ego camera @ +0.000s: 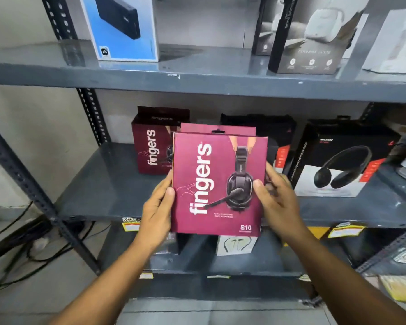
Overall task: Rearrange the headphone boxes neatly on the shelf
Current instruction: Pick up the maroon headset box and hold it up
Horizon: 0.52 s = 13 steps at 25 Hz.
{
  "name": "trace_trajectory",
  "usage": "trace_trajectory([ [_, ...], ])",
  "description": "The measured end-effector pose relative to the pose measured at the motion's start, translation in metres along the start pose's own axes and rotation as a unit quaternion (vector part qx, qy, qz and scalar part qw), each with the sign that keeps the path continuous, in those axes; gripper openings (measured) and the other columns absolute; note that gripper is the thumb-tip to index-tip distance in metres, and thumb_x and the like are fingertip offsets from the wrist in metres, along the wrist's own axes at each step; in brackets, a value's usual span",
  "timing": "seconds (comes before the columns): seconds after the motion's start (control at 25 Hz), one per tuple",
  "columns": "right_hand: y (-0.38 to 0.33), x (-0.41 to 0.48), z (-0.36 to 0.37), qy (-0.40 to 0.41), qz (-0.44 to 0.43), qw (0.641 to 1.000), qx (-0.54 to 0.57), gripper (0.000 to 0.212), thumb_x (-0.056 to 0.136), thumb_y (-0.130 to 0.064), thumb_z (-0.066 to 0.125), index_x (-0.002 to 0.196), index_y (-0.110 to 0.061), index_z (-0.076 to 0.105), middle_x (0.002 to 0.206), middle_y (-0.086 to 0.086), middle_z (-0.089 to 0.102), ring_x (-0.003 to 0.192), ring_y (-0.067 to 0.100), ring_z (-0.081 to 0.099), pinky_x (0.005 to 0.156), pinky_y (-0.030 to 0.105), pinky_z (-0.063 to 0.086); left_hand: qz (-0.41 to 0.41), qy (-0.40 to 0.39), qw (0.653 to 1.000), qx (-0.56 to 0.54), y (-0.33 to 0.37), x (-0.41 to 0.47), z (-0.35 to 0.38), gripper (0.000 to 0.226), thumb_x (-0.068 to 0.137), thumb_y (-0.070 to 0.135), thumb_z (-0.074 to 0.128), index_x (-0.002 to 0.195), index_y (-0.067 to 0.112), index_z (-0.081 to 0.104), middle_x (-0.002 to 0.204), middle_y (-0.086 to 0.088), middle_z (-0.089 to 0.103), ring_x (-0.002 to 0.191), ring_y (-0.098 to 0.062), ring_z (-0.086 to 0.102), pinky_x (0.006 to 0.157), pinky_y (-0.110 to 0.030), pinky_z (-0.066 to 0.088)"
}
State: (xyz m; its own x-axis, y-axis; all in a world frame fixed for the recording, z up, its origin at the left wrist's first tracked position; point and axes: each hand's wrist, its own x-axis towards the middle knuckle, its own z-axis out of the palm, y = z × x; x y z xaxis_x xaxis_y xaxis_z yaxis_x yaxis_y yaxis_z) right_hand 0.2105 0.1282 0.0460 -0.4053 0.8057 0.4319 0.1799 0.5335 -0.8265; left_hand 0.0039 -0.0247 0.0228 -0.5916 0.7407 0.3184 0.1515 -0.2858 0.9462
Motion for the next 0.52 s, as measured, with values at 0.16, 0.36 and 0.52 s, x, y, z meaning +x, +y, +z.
trace_trajectory([
  [0.16, -0.015, 0.004, 0.010, -0.020, -0.008, 0.999, 0.039, 0.047, 0.086, -0.052, 0.051, 0.132, -0.056, 0.045, 0.113, 0.008, 0.054, 0.093, 0.007, 0.063, 0.085, 0.016, 0.052, -0.010, 0.026, 0.999, -0.024, 0.016, -0.004, -0.008, 0.044, 0.092, 0.037, 0.047, 0.135, 0.033, 0.052, 0.148, 0.004, 0.052, 0.136, -0.012, 0.049, 0.114, -0.037, 0.037],
  [0.36, -0.019, 0.015, 0.040, -0.028, 0.003, 0.998, 0.063, 0.045, 0.083, -0.057, 0.050, 0.127, -0.064, 0.044, 0.107, -0.012, 0.050, 0.092, 0.017, 0.066, 0.089, 0.042, 0.057, -0.007, 0.049, 0.999, -0.005, 0.015, 0.002, -0.032, 0.051, 0.095, 0.036, 0.045, 0.143, 0.021, 0.049, 0.147, 0.005, 0.054, 0.135, -0.014, 0.051, 0.112, -0.035, 0.041],
  [0.52, -0.016, 0.020, 0.077, -0.059, -0.005, 0.996, 0.067, 0.052, 0.084, -0.052, 0.053, 0.134, -0.060, 0.038, 0.098, -0.029, 0.045, 0.074, 0.026, 0.062, 0.078, 0.030, 0.056, -0.008, 0.052, 0.999, 0.011, -0.001, 0.015, -0.066, 0.038, 0.101, 0.026, 0.046, 0.136, 0.039, 0.053, 0.135, 0.019, 0.063, 0.124, -0.003, 0.059, 0.097, -0.017, 0.049],
])
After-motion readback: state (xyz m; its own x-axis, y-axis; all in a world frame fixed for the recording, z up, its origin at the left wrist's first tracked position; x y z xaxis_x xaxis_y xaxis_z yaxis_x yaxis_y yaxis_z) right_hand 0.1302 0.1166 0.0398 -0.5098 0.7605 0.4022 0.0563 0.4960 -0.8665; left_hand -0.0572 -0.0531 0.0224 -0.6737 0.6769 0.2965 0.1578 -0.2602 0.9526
